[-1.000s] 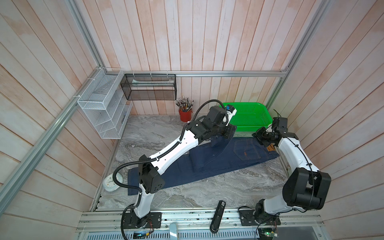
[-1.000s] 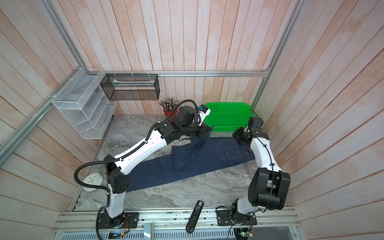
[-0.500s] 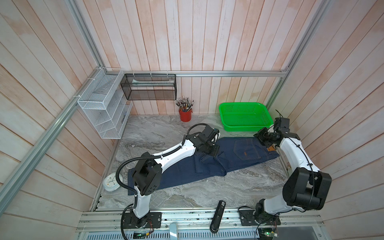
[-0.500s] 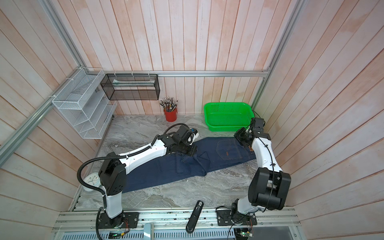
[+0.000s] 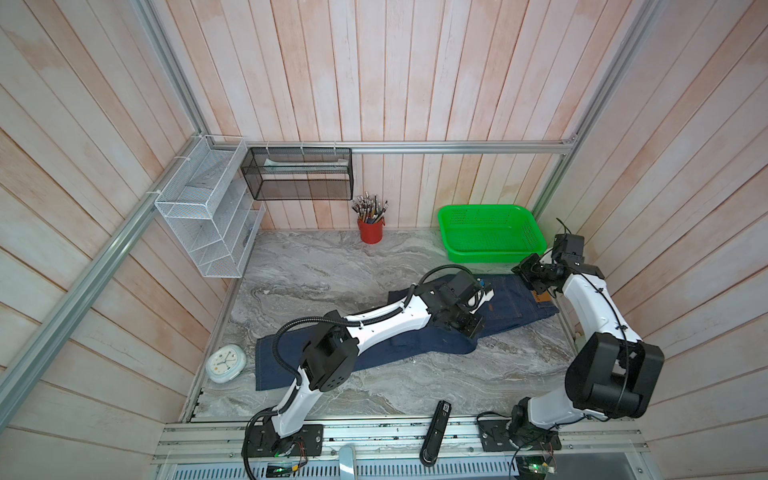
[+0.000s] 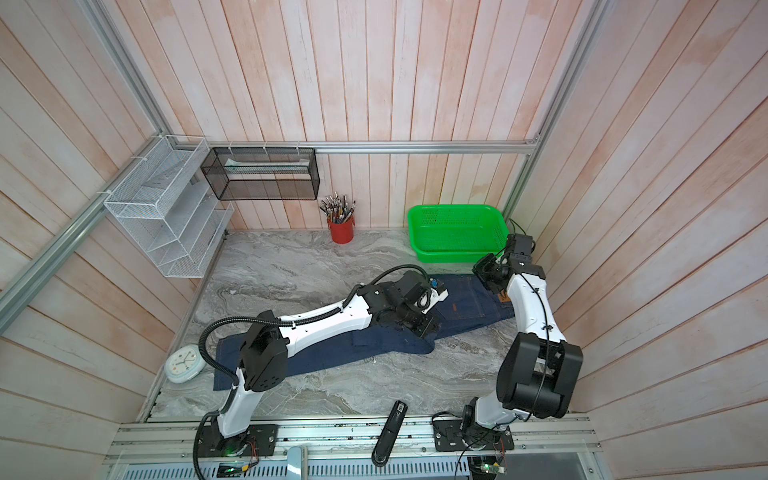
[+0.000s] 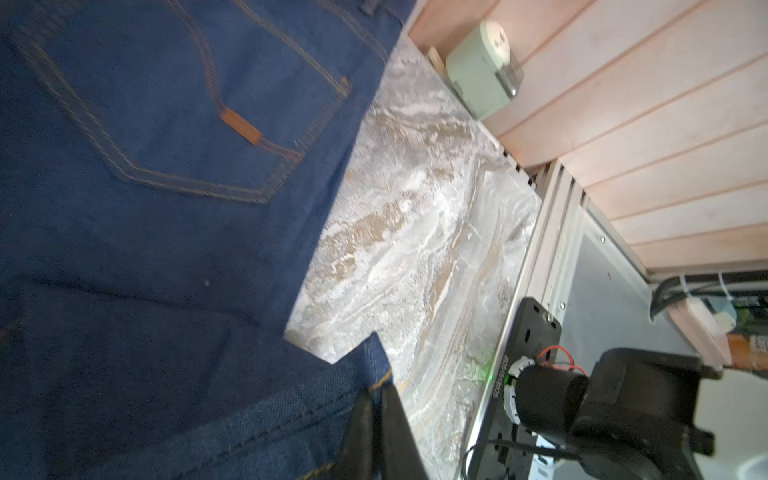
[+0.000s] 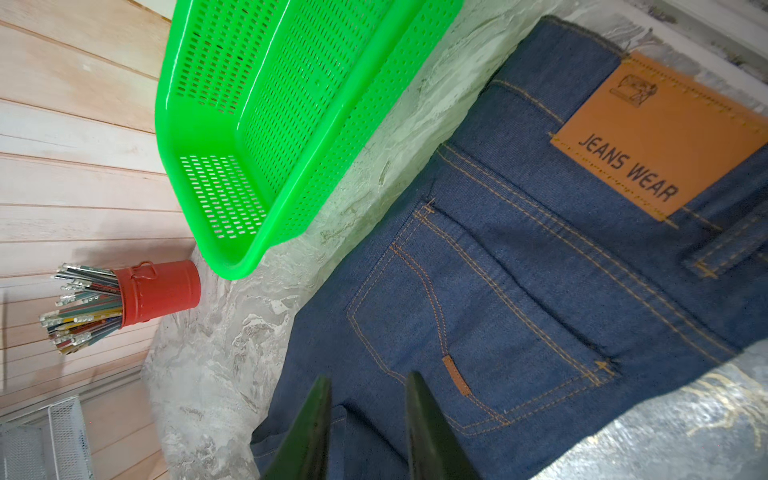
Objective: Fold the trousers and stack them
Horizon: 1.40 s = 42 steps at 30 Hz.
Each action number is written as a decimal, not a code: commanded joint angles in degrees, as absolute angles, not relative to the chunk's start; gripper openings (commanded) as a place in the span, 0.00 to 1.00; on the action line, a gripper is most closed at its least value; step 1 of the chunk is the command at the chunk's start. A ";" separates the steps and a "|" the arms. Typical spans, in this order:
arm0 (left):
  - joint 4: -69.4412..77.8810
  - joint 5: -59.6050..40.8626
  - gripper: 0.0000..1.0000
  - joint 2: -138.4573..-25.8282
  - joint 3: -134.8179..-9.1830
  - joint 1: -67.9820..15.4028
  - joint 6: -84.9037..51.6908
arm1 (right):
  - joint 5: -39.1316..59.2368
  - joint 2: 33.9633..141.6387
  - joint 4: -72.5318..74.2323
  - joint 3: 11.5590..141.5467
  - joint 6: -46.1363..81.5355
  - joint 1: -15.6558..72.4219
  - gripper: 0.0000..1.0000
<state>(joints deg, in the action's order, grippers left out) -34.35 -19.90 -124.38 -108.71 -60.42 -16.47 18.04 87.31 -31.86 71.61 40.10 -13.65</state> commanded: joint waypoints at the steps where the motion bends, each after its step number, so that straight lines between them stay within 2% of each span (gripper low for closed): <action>1: -38.48 -19.60 0.19 -126.18 -108.35 -59.60 -14.61 | 18.09 86.22 -33.05 72.15 38.94 -13.84 0.31; 6: -41.74 -16.29 0.48 -127.37 -109.52 -59.60 -15.79 | 19.10 85.74 -32.95 71.93 39.17 -13.78 0.32; 10: -37.99 -15.26 0.65 -122.10 -104.38 -59.41 -18.73 | 18.91 84.91 -34.18 72.67 38.34 -13.65 0.33; 17: -28.17 -16.35 0.67 -108.23 -89.08 -59.55 -35.33 | 18.32 84.29 -36.64 72.53 36.14 -10.94 0.34; 23: -22.80 -12.92 0.66 -97.52 -71.53 -59.55 -52.87 | 12.76 81.88 -39.73 69.51 32.84 -2.64 0.34; 29: -18.93 -12.44 0.67 -100.11 -64.50 -60.21 -58.28 | 11.43 78.24 -39.09 62.77 32.61 0.92 0.34; 42: -19.02 -9.50 0.63 -110.23 -68.25 -60.07 -53.28 | 11.76 76.27 -38.74 60.47 32.26 1.23 0.34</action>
<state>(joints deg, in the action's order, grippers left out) -19.49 -11.05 -108.18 -67.00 -60.01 -54.96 12.64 76.51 -37.98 60.93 32.99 0.99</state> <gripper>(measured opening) 0.635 0.344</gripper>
